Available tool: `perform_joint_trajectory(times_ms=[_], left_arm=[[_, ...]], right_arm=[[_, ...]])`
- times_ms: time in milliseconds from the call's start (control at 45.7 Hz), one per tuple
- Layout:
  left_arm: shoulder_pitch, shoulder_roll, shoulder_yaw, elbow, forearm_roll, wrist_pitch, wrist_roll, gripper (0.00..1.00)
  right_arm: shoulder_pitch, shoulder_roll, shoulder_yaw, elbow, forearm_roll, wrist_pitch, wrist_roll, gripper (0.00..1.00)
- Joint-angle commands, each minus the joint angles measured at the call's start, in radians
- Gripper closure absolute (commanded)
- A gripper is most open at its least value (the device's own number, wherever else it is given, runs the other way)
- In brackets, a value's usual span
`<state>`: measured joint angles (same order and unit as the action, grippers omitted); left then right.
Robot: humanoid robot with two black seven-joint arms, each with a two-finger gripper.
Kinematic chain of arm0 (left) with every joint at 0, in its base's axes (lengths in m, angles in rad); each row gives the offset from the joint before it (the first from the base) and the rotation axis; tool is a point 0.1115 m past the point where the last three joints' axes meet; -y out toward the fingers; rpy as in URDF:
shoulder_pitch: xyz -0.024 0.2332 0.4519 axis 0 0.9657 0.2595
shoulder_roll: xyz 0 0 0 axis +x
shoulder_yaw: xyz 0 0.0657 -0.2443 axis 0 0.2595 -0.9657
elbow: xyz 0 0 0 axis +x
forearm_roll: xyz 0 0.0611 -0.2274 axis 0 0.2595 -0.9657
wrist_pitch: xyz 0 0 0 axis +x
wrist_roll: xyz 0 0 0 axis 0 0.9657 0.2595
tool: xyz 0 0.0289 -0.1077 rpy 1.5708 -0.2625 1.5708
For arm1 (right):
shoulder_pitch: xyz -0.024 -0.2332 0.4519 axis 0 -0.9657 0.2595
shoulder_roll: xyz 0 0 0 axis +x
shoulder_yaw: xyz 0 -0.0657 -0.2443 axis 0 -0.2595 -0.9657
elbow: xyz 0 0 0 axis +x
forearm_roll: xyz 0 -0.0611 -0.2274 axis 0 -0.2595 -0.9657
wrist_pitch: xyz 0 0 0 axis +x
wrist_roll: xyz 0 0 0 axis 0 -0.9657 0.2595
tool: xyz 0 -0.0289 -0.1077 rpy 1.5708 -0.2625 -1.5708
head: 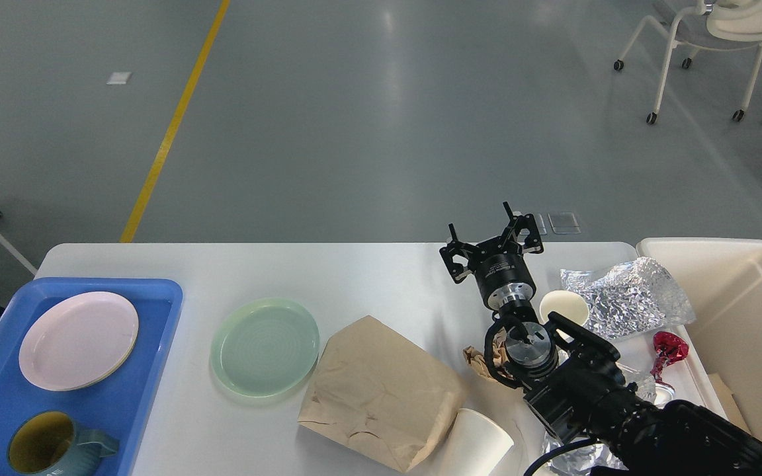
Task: Tidy desktop
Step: 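Lift the pink mug and place it in the blue tray corner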
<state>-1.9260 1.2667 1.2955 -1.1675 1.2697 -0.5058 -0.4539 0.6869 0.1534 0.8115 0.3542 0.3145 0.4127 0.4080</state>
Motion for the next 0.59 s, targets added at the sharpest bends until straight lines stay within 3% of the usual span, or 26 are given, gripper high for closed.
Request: perform_joint_trajectory(times_ms=[0, 394, 569], left_arm=[[0.169, -0.041, -0.027, 0.049, -0.015, 0.118, -0.008, 0.97], [0.631, -0.131, -0.337, 0.164, -0.049, 0.242, 0.003, 0.97], [0.751, -0.165, -0.393, 0.226, -0.052, 0.277, 0.000, 0.96]], right_arm=[[-0.001, 0.000, 0.000, 0.000, 0.000, 0.000, 0.000, 0.00], [0.000, 0.000, 0.000, 0.000, 0.000, 0.000, 0.000, 0.00], [0.000, 0.000, 0.000, 0.000, 0.000, 0.000, 0.000, 0.00]])
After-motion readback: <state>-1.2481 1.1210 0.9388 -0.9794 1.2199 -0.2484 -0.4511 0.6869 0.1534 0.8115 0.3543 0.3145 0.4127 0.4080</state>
